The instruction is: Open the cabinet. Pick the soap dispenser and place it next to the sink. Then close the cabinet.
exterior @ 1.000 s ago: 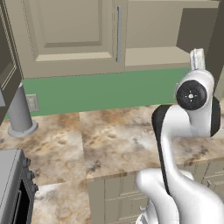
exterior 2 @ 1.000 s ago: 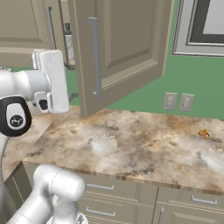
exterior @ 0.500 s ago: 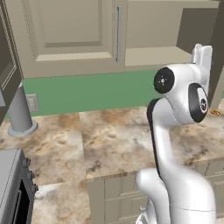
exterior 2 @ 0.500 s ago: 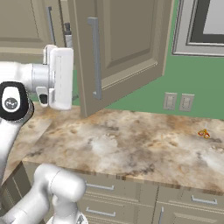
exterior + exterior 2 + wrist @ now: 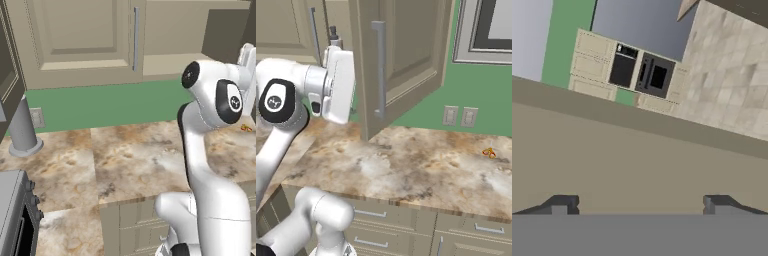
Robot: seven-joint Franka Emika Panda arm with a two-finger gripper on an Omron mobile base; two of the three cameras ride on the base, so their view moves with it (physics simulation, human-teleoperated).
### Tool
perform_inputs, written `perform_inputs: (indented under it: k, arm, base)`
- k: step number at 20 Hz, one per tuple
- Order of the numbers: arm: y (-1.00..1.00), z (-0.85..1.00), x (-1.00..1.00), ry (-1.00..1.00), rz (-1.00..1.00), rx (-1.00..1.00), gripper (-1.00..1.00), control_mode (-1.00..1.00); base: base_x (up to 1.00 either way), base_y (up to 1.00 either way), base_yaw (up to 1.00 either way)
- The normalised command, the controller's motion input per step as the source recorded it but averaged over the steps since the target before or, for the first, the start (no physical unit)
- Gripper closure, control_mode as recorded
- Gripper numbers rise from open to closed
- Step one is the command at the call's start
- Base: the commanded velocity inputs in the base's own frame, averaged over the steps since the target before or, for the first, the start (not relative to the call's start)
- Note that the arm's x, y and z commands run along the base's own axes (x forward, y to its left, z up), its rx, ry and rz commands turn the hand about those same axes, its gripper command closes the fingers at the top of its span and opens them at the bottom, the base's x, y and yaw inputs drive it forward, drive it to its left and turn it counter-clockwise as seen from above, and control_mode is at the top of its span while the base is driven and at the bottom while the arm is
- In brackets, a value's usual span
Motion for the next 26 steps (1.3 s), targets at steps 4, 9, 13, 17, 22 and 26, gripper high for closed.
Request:
perform_inputs:
  k: [4,9,13,17,22,26]
  arm:
    - [-0.5,0.03,-0.2,-0.15,-0.23,0.09,-1.0,-1.0]
    - [-0.63,-0.03,-0.14,-0.19,-0.15,0.09,-1.0,-1.0]
    - [-0.7,-0.09,-0.02,-0.25,-0.09,0.09,-1.0,-1.0]
    - [-0.59,-0.08,0.0,-0.23,-0.07,0.06,-1.0,-1.0]
    - [-0.1,-0.25,0.02,-0.28,-0.01,0.0,-1.0,-1.0]
    - [0.39,-0.18,0.08,-0.37,0.0,0.0,-1.0,-1.0]
  base:
    - [0.0,0.0,0.0]
    - [0.0,0.0,0.0]
    - [0.0,0.0,0.0]
    - [0.0,0.0,0.0]
    - [0.0,0.0,0.0]
    - [0.0,0.0,0.0]
